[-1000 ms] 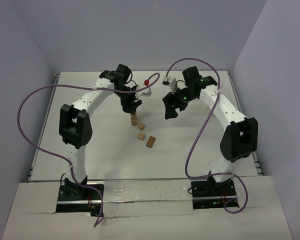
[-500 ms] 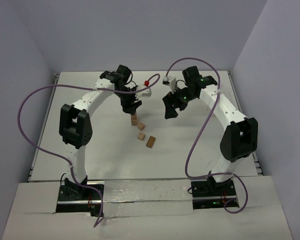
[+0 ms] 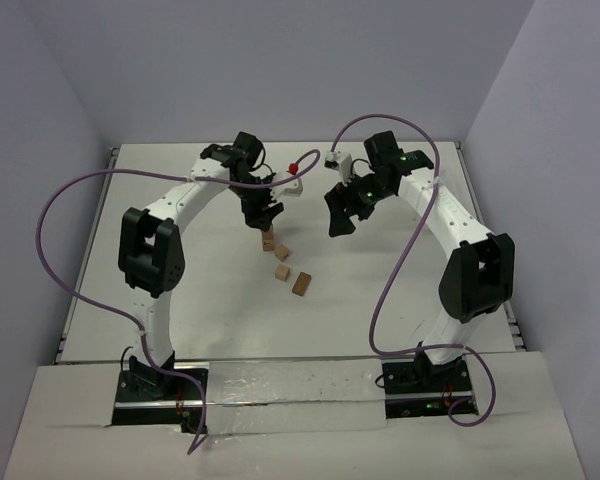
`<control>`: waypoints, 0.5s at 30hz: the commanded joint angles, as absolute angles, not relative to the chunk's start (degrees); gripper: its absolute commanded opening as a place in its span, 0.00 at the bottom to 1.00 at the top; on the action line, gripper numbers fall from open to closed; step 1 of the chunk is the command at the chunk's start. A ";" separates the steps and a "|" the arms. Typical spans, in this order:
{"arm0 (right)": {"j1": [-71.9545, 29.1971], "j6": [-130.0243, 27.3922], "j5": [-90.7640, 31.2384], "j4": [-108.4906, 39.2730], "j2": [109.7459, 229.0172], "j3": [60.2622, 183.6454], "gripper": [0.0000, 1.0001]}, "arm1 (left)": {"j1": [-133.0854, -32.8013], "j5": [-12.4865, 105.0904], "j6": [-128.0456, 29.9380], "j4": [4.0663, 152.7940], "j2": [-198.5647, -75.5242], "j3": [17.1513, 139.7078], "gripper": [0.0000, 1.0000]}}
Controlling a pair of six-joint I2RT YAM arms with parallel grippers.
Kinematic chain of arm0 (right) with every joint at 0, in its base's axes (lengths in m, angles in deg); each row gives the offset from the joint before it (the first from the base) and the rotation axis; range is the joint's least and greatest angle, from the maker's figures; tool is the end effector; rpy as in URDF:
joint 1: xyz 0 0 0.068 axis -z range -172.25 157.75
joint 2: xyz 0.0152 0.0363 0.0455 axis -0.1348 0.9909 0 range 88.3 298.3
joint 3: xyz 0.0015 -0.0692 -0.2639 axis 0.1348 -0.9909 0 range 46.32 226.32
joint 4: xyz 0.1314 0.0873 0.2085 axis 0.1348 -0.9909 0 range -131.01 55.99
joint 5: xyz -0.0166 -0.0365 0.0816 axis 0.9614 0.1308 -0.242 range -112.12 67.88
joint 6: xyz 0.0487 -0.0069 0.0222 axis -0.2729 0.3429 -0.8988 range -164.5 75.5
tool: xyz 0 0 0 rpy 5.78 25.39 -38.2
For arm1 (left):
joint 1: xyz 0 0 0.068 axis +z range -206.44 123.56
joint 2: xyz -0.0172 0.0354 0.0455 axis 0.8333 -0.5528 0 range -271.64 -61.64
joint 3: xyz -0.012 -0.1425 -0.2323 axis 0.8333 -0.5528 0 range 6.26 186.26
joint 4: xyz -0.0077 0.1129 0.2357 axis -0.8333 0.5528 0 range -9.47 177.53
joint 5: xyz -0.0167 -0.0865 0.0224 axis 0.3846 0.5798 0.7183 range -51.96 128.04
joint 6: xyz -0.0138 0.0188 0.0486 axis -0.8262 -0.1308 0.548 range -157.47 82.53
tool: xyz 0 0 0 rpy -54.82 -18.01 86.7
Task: Build the wood block tower
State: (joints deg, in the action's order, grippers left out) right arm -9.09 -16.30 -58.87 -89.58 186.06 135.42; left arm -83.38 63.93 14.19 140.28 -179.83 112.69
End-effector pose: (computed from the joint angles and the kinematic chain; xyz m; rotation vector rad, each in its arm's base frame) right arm 0.3301 0.1222 0.3052 -1.1468 2.2640 0.7791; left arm 0.3766 -0.2088 0.2545 1.7808 2.0166 -0.5099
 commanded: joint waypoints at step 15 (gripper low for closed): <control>-8.78 -15.50 -60.35 -91.05 186.91 138.60 1.00 | -84.22 64.32 14.98 139.15 -179.24 112.44 0.50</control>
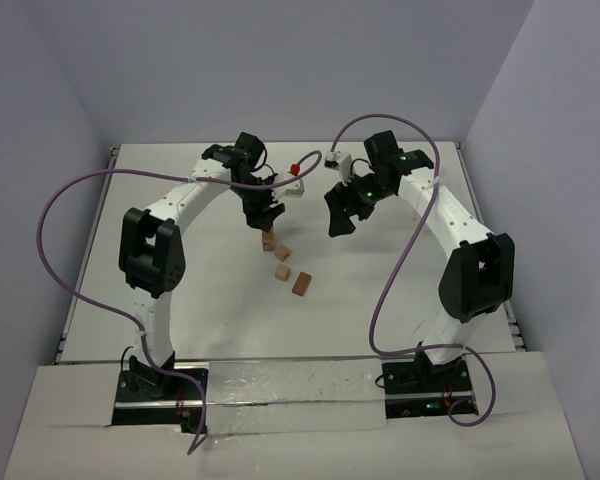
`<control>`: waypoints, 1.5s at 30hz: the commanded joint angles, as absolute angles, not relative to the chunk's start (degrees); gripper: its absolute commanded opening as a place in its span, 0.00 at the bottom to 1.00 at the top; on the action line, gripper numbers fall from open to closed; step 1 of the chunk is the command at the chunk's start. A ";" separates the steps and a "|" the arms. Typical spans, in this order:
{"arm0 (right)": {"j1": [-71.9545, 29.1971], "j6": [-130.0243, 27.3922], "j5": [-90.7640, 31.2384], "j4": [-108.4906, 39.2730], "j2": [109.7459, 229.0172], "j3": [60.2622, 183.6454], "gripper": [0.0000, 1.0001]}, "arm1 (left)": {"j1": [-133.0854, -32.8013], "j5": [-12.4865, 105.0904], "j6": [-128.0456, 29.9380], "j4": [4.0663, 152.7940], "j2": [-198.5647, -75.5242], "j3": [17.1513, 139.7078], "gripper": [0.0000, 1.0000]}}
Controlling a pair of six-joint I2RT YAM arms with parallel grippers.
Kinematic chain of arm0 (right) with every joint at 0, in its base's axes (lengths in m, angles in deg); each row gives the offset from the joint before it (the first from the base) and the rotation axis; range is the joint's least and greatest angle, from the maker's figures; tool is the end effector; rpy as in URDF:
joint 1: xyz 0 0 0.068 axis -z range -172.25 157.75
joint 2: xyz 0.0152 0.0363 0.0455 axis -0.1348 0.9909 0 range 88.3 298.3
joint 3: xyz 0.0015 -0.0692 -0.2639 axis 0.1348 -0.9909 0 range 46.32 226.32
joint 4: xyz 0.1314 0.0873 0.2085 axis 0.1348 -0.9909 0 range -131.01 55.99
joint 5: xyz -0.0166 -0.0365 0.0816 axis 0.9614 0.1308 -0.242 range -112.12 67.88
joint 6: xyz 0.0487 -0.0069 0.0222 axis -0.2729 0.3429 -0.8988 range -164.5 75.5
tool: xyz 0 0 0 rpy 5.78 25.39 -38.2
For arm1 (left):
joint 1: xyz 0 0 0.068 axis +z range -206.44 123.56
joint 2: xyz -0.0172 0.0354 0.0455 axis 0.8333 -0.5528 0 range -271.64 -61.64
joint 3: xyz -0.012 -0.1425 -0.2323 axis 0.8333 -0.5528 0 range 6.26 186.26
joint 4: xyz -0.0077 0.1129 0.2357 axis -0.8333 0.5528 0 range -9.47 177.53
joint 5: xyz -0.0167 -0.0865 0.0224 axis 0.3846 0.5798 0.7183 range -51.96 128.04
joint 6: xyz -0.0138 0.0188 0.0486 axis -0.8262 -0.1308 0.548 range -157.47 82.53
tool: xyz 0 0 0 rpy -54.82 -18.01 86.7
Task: Build the wood block tower
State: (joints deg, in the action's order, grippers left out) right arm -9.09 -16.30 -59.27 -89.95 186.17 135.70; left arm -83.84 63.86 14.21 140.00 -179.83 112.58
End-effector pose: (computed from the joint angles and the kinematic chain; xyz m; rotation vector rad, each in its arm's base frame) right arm 0.3301 0.1224 0.3059 -1.1475 2.2638 0.7893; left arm 0.3752 -0.2119 0.2541 1.7890 2.0078 -0.5093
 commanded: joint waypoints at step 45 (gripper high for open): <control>-17.31 -46.99 -53.16 -54.79 178.54 115.54 0.66 | -64.88 76.37 -13.01 114.98 -137.74 96.97 0.99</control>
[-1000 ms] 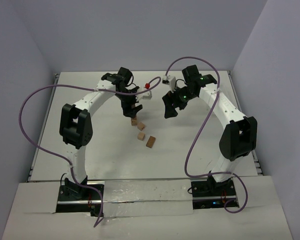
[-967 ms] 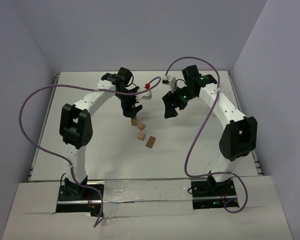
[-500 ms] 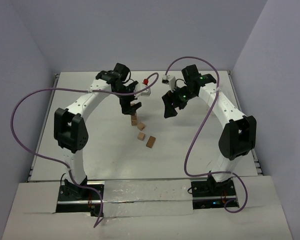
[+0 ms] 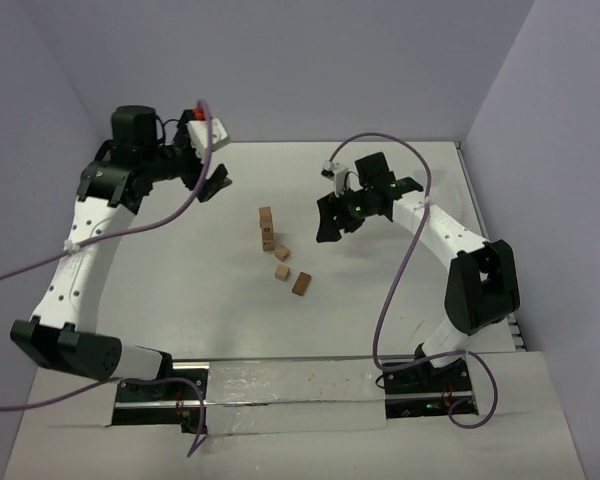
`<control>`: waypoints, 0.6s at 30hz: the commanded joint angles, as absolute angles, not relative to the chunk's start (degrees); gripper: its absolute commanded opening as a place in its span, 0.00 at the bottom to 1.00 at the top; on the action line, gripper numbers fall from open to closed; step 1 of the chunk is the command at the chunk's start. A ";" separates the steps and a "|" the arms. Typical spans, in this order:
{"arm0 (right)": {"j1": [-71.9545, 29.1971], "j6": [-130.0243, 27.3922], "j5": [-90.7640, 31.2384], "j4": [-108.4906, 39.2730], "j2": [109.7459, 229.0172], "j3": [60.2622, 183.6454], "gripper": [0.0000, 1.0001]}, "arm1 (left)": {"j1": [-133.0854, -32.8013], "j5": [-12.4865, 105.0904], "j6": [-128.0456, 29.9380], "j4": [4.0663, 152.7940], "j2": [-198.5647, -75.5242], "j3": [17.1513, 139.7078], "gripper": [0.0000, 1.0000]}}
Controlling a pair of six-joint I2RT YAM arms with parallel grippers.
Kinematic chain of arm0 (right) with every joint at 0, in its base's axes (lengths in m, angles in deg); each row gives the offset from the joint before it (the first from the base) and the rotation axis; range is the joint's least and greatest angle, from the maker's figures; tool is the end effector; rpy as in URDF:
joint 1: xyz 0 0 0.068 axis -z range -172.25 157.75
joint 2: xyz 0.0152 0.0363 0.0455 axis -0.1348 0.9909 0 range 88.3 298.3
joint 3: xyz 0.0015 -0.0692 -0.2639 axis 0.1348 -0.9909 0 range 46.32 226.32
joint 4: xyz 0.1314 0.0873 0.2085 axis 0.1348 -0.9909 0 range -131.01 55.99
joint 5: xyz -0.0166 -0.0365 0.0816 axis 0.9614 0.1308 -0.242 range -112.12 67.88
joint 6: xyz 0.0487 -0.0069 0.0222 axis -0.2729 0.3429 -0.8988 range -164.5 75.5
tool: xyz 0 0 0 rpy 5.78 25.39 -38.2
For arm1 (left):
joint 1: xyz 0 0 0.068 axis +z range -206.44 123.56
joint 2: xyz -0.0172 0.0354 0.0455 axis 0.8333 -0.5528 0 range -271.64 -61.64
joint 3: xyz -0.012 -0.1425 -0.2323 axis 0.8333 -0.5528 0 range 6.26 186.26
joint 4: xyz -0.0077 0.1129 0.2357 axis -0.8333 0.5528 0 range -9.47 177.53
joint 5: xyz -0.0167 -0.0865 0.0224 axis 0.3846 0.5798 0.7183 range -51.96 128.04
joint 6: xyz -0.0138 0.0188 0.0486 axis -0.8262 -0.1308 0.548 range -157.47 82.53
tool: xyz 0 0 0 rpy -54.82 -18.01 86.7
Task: Build the wood block tower
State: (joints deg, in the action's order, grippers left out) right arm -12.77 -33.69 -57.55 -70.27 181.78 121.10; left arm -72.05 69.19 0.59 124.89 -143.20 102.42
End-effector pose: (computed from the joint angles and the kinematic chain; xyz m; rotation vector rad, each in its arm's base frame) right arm 0.3172 0.1408 0.2710 -0.9027 2.3008 0.8483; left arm 0.2781 -0.0968 0.4426 1.1904 1.6370 -0.3205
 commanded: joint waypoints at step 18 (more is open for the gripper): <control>-23.95 -61.43 -43.23 -38.20 190.74 111.61 0.58 | -50.07 83.00 -20.85 114.28 -126.25 81.79 0.99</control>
